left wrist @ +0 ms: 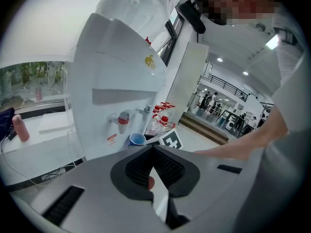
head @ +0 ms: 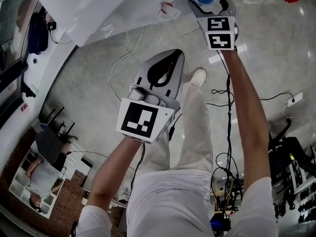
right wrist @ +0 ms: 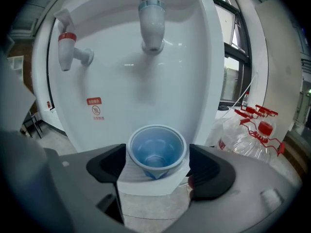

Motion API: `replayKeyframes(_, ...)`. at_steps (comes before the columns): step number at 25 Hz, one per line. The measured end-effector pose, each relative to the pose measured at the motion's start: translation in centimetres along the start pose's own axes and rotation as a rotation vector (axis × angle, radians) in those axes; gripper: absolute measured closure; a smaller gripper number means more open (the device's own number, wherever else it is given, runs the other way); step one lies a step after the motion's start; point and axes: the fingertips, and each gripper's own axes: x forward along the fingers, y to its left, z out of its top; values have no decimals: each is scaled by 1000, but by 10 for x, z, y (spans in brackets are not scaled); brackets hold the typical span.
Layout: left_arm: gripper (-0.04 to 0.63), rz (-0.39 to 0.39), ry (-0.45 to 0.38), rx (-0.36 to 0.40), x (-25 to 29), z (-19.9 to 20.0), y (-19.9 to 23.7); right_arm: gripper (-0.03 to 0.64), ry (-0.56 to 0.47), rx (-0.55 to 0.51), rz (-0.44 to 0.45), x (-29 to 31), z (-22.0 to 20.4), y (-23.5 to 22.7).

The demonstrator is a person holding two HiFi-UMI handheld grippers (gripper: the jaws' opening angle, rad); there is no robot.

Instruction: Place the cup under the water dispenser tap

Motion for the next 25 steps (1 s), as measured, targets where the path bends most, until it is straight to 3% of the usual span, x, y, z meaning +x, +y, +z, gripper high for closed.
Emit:
replayKeyframes(14,588,-23,-50,-3,-28,21,-6,215,8,-6,-31,-47,25,1)
replayKeyframes(25,588,-28,-83,1,-58,42,-17,357,-9,42,-82,-110,55,0)
